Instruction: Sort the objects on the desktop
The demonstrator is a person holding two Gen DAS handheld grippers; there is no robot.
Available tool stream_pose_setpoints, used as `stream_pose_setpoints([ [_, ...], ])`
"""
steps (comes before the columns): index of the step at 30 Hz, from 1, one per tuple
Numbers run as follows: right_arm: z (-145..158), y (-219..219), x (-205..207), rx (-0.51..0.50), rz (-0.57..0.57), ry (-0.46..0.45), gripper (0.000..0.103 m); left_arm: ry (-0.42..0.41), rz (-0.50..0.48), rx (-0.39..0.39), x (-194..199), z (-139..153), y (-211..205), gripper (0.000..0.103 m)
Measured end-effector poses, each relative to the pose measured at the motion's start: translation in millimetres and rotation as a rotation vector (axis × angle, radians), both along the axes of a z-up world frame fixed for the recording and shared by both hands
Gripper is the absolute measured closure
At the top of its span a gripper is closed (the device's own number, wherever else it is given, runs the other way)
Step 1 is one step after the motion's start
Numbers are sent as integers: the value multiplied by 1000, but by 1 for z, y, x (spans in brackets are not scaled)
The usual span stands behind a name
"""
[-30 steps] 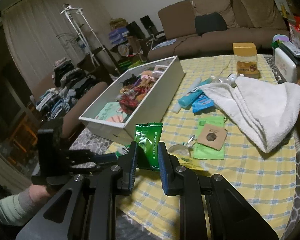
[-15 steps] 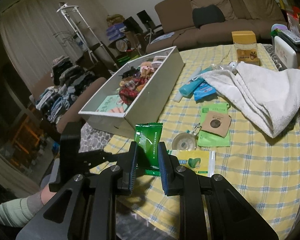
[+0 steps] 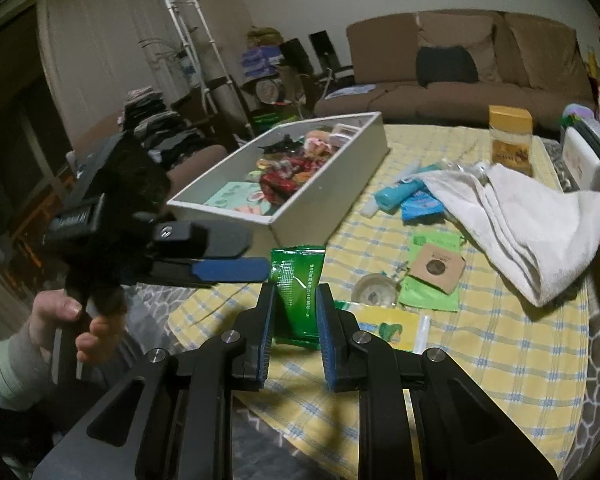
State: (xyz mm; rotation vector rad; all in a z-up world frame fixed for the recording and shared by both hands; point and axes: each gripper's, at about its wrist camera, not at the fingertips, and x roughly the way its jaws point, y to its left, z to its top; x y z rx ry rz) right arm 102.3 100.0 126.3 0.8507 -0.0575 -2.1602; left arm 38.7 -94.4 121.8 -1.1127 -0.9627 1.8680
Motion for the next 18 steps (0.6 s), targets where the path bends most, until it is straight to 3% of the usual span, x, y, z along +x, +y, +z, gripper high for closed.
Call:
stream_pose_setpoints([
  [3,3,-7,2,1,19,5,83,3,4,27,0,-1,2,83],
  [5,4,-10,3,-7,22,10,83,5,35,40,5,-1,-3,93],
  [10,11,-17,2,-42,33,12,79,-14,98,100,9,-2,-19,96],
  [12,11,-19,2,-41,20,10,64,-3,120,105,8,1,-27,96],
  [13,12,-18,2,-46,11,12,46,1,130,113,7,3,-33,96],
  [14,13,-16,1,-56,-1,16,42,3,144,118,6,5,-39,96],
  [18,12,-6,-7,-45,-40,5,42,12,186,105,-2,15,-66,96],
])
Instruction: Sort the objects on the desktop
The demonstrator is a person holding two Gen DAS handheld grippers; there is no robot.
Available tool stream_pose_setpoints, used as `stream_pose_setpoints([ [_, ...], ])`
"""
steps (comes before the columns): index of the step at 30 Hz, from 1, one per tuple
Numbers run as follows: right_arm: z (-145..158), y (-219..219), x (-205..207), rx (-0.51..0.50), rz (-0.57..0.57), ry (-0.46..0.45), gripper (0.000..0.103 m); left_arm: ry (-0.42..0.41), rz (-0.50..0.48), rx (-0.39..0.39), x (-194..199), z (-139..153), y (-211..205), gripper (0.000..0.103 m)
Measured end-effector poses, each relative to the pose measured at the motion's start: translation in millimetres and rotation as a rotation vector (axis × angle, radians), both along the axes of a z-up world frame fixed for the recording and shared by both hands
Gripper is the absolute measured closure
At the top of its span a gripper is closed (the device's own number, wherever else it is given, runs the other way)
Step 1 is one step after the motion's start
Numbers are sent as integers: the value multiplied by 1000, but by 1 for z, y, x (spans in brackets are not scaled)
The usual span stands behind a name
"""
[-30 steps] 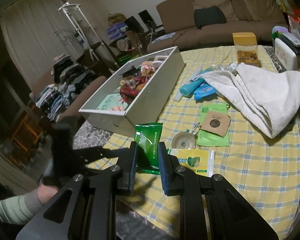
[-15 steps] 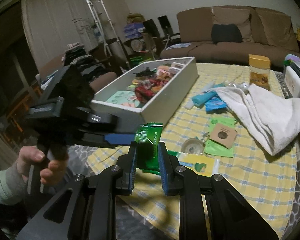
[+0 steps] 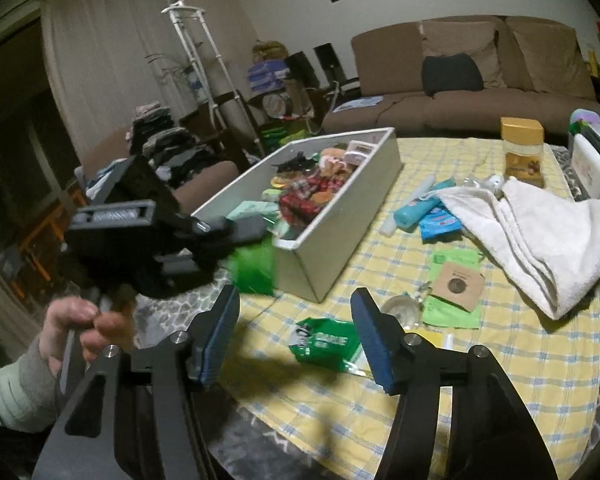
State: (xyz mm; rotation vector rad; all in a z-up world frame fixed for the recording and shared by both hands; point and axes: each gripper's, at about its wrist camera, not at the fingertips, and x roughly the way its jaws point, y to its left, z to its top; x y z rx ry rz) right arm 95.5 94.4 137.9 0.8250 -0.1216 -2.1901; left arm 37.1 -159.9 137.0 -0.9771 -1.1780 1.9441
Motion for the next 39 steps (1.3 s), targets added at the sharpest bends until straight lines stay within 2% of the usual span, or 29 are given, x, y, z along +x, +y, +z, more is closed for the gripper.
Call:
stream_pose_setpoints([
  [9,-4,35,-41,107,-104,-12,42,37,57,-164,-22,31,-39,96],
  [13,-2,31,-57,136,-99,-4,42,33,90,-260,-45,40,-60,96],
  [17,4,9,-67,138,-60,16,42,12,114,-417,-72,43,-76,96],
  [18,5,1,-70,132,-47,19,42,-4,111,-499,-81,41,-73,96],
  [23,5,-26,-80,117,-6,16,42,-32,60,-779,-98,23,-50,96],
  [27,-1,-41,-86,109,3,-7,42,-36,8,-876,-102,5,-25,96],
  [29,-4,-46,-87,103,7,-21,42,-45,15,-914,-102,-2,-15,83],
  [30,-4,-49,-87,102,10,-24,42,-46,19,-917,-101,-4,-12,66],
  [31,-3,-52,-86,97,16,-25,42,-42,26,-909,-98,-4,-9,56],
  [39,14,-83,-75,61,76,0,42,3,125,-924,-69,17,-10,49],
])
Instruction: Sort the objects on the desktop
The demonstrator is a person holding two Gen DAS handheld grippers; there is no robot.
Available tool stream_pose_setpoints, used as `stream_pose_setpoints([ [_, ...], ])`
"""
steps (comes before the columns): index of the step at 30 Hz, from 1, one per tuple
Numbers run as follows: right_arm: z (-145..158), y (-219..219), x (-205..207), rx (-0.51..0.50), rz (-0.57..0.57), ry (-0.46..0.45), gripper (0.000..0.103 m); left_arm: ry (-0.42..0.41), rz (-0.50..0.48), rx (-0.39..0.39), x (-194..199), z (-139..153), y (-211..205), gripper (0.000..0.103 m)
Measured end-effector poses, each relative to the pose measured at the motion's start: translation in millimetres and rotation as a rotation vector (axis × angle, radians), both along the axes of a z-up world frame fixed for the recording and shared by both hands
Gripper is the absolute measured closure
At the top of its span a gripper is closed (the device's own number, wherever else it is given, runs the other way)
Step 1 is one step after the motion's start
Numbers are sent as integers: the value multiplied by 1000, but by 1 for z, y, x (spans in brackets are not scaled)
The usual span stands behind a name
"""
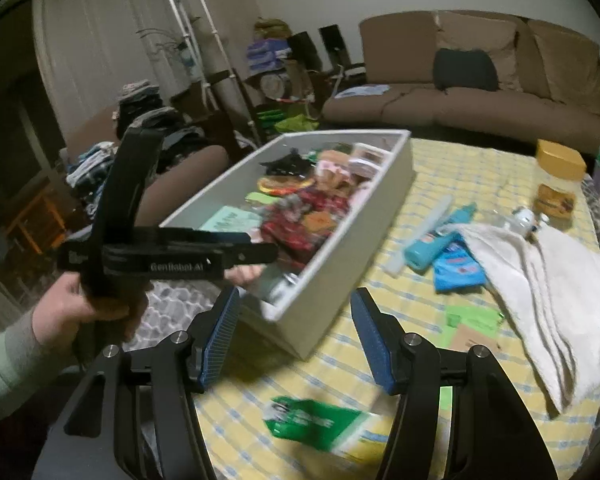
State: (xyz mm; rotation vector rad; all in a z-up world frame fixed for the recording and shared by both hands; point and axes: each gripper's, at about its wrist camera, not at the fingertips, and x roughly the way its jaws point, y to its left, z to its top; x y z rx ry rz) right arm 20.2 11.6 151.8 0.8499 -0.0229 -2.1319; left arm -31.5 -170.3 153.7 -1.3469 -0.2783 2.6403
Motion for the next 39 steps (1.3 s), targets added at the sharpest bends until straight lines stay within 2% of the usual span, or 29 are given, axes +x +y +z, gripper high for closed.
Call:
stream_pose_setpoints([
  [3,3,-8,2,-30,7,-17,45,8,7,-16,13,6,-1,42],
  [8,4,-5,11,-30,-17,-35,46,25,9,-1,32,14,-2,36],
  [14,1,24,22,-5,-75,-41,46,22,-9,-14,49,12,12,36],
  [20,-16,61,31,31,-138,-68,46,10,-24,0,66,5,27,34],
  [21,-21,68,33,38,-146,-73,46,7,-27,10,70,3,30,32],
  [25,-43,95,35,78,-186,-111,42,12,-41,53,92,-11,40,6],
  [29,-66,119,32,86,-237,-157,33,-52,-48,94,98,-40,52,4],
  [33,-89,131,31,85,-266,-210,31,-100,-42,125,95,-72,62,4],
  [39,-112,128,22,117,-258,-254,31,-92,-88,94,90,-95,85,5],
])
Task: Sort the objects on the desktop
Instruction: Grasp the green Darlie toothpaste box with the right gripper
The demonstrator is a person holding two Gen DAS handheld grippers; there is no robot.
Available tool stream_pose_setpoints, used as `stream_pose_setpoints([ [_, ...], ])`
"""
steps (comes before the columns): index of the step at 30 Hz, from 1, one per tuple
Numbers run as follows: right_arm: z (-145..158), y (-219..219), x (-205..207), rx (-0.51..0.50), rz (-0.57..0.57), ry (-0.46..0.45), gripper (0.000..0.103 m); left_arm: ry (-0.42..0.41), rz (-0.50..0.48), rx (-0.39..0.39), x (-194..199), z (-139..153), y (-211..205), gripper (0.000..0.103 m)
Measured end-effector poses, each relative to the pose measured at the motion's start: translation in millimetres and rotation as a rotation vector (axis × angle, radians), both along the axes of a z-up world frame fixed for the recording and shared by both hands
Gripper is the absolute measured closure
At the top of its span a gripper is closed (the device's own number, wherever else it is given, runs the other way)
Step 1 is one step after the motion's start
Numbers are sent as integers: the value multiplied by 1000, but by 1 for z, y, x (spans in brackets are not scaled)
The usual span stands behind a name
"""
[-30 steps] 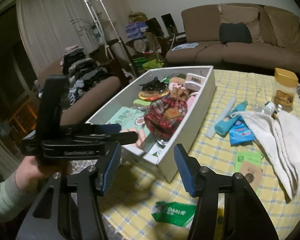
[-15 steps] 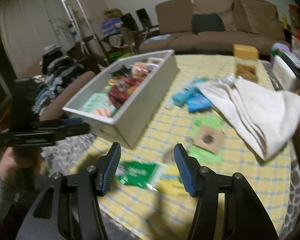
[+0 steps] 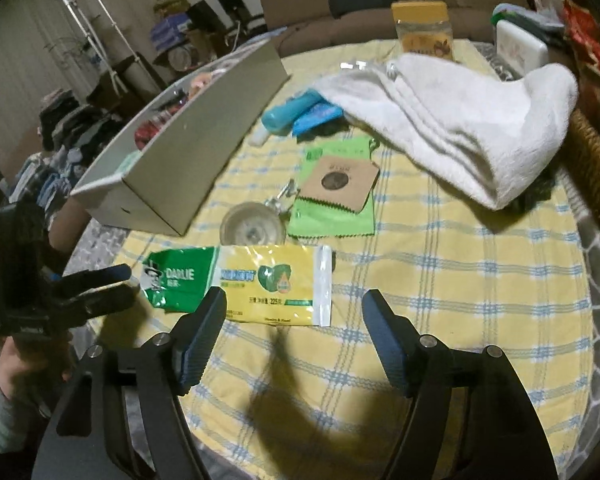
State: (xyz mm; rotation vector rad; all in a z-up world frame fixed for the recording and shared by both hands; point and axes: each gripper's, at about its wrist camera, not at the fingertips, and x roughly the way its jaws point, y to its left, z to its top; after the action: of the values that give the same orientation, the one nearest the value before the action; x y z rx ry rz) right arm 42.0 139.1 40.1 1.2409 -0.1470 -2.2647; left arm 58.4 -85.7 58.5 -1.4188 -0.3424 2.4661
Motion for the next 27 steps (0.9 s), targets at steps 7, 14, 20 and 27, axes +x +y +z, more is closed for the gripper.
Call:
stream_pose_setpoints([
  [7,-26,-12,-18,3,0,-57,32,16,-36,-66,-5,-17,15,41],
  [14,-22,-18,-11,-54,24,-38,48,18,-6,-27,-4,-15,4,42],
  [20,9,-19,12,-74,47,60,50,62,-14,30,10,9,-5,42],
  [27,62,-32,13,-142,80,128,50,111,16,91,9,66,-31,42],
])
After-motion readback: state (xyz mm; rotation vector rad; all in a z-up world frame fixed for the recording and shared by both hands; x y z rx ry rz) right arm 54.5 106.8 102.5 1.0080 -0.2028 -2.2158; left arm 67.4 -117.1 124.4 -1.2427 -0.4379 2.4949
